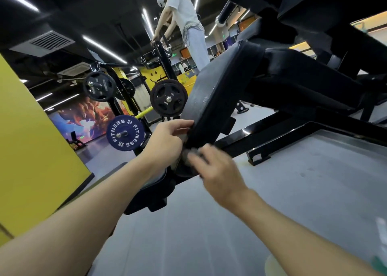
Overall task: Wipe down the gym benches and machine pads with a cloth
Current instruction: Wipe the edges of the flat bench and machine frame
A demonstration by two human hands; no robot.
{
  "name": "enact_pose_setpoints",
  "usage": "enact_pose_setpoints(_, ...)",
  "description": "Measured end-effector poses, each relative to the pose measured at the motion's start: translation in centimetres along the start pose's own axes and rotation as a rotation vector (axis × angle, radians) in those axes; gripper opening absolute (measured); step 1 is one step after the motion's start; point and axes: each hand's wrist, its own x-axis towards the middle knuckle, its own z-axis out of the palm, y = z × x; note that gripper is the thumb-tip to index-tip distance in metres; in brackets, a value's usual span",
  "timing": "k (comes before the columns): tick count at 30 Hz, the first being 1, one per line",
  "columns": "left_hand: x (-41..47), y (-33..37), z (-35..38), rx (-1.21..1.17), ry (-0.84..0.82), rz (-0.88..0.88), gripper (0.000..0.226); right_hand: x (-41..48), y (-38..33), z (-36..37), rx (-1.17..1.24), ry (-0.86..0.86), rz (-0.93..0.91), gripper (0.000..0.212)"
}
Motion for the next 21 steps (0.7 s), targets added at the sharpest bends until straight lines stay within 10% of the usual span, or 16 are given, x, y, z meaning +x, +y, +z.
enact_pose_setpoints(8,0.0,-1.2,-0.2,-0.071,-0.006,0.003,0.074,0.4,-0.9,1.6,0.001,0.203,0.144,0.024)
enact_pose_setpoints(21,-8.4,-10.0,-11.6,0.682,-0.145,-0.276,0.066,-4.3,-6.8,4.1,0.301,-0.467,0.05,0.053)
